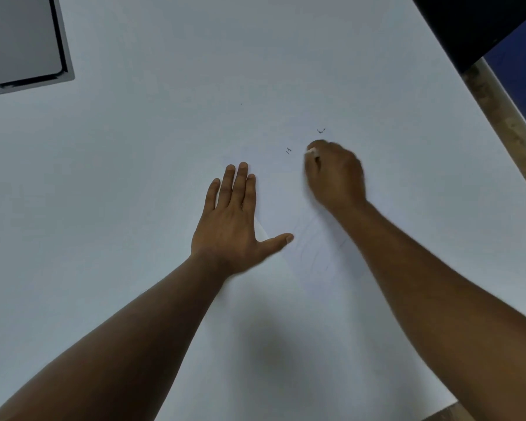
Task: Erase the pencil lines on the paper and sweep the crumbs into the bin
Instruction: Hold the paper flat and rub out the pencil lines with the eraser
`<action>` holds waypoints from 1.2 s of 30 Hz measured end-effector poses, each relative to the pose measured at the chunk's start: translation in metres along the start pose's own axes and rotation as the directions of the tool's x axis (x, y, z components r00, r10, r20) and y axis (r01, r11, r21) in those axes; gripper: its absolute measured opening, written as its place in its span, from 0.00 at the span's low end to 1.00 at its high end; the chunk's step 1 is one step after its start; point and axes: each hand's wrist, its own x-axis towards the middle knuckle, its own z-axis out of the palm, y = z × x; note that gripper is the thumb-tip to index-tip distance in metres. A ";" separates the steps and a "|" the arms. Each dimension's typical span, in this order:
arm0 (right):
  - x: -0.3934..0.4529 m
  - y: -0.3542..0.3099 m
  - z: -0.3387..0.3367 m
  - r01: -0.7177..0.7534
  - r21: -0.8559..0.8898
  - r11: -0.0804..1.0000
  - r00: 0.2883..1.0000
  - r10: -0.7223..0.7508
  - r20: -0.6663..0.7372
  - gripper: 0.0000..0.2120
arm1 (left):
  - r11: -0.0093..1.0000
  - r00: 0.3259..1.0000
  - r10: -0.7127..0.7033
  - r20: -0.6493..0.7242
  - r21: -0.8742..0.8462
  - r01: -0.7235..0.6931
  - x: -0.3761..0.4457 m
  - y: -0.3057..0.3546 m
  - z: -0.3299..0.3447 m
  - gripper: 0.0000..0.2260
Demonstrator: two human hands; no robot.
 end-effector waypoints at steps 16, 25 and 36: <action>0.004 0.051 -0.021 -0.088 0.368 0.926 0.991 0.119 -0.061 0.08 | 1.000 1.000 -0.022 -0.014 0.004 0.022 -0.001 0.000 0.000 0.51; -0.044 0.015 -0.002 -0.034 0.614 0.789 0.992 0.101 -0.076 0.10 | 0.999 0.998 0.042 -0.038 0.017 -0.042 -0.003 -0.002 0.001 0.41; -0.051 0.005 -0.014 0.101 0.593 0.799 0.952 -0.251 0.176 0.06 | 0.997 1.000 0.019 0.024 0.079 -0.021 0.000 -0.002 0.002 0.49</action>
